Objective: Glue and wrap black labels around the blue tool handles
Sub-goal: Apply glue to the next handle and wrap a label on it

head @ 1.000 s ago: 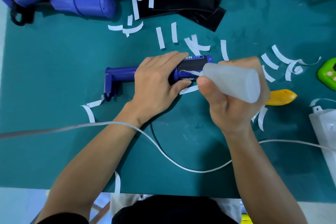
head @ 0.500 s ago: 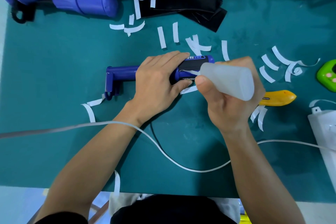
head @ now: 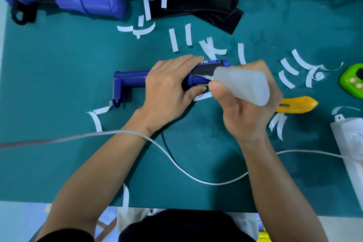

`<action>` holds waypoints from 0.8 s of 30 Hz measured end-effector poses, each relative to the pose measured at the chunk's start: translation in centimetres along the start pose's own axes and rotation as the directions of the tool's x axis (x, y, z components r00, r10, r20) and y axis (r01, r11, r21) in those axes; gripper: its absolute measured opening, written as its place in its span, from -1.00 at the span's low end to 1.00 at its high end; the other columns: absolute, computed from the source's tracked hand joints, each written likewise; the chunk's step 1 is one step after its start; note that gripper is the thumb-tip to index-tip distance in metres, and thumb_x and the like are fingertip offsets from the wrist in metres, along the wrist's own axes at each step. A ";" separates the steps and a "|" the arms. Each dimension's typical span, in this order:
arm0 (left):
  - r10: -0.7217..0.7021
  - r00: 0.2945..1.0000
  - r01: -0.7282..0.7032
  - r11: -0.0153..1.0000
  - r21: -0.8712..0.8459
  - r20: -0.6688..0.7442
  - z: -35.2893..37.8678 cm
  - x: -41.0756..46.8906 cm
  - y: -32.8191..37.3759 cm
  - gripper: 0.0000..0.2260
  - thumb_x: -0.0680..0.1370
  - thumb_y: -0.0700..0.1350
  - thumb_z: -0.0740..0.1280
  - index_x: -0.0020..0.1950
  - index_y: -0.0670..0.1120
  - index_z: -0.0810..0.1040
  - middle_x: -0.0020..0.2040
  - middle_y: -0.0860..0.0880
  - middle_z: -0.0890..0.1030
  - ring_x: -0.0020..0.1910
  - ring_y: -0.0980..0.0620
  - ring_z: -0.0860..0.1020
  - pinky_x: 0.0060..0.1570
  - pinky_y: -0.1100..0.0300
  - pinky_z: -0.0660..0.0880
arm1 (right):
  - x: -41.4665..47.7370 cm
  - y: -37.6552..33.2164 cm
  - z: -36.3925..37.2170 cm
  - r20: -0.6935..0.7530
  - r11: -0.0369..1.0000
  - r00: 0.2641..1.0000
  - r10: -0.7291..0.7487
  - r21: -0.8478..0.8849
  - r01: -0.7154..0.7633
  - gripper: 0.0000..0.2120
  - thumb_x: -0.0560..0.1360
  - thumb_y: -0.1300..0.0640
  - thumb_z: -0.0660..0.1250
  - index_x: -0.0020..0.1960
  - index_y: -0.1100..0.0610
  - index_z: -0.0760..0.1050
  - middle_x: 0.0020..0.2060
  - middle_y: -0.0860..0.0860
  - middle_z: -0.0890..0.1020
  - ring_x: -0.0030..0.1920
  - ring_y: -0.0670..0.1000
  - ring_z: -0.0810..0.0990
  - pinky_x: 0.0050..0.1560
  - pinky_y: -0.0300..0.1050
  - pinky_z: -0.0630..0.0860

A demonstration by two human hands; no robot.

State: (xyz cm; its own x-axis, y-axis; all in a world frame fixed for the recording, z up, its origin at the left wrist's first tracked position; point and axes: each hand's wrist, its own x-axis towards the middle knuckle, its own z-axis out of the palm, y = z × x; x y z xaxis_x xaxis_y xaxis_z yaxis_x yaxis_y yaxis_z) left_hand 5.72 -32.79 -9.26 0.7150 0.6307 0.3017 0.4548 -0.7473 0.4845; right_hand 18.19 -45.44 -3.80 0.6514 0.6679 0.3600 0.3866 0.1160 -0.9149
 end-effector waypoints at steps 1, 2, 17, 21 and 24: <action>-0.001 1.000 0.001 1.000 0.001 0.004 0.0 0.0 0.0 -0.51 0.52 0.18 0.44 0.38 0.00 0.62 0.30 0.06 0.65 0.24 0.02 0.60 0.21 0.21 0.35 | 0.1 0.0 0.0 -0.005 1.000 1.000 0.007 0.001 -0.007 -0.77 0.51 0.03 0.53 0.00 0.06 0.50 -0.12 -0.44 0.57 -0.21 -0.25 0.54 -0.18 -0.38 0.47; -0.003 1.000 0.003 1.000 0.002 0.008 -0.1 0.0 0.1 -0.51 0.51 0.18 0.45 0.38 -0.01 0.62 0.30 0.05 0.65 0.24 0.02 0.60 0.22 0.20 0.36 | 0.1 -0.1 0.0 -0.011 1.000 1.000 0.011 -0.002 -0.011 -0.77 0.50 0.02 0.53 0.00 0.05 0.50 -0.12 -0.44 0.57 -0.22 -0.21 0.54 -0.20 -0.35 0.47; -0.008 1.000 0.008 1.000 -0.003 0.009 -0.2 -0.1 0.1 -0.51 0.51 0.18 0.43 0.38 -0.01 0.63 0.31 0.05 0.66 0.25 0.01 0.61 0.23 0.15 0.39 | 0.1 -0.1 -0.1 0.021 1.000 1.000 0.004 0.020 -0.004 -0.78 0.57 -0.07 0.46 0.01 0.06 0.53 -0.09 -0.42 0.58 -0.19 -0.22 0.58 -0.17 -0.34 0.48; -0.005 1.000 0.005 1.000 -0.005 0.009 -0.2 -0.1 0.1 -0.51 0.51 0.18 0.45 0.38 0.00 0.63 0.31 0.05 0.66 0.26 0.01 0.61 0.23 0.15 0.39 | 0.1 -0.1 -0.2 0.022 1.000 1.000 -0.003 0.008 0.002 -0.78 0.56 -0.05 0.47 0.01 0.06 0.52 -0.09 -0.44 0.57 -0.18 -0.27 0.56 -0.17 -0.36 0.47; -0.008 1.000 0.008 1.000 -0.003 0.012 -0.2 -0.1 0.1 -0.49 0.50 0.18 0.49 0.39 0.00 0.62 0.32 0.04 0.65 0.26 0.01 0.61 0.24 0.15 0.39 | 0.2 0.1 -0.3 0.013 1.000 1.000 -0.009 0.007 0.009 -0.80 0.50 0.06 0.52 -0.01 0.05 0.52 -0.11 -0.43 0.56 -0.20 -0.27 0.55 -0.19 -0.35 0.46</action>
State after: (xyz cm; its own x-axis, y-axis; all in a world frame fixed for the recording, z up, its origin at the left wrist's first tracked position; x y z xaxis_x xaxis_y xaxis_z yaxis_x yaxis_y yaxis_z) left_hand 5.58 -32.87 -9.12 0.7179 0.6339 0.2877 0.4588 -0.7417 0.4892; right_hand 18.53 -45.50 -3.83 0.6394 0.6760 0.3663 0.3885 0.1271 -0.9126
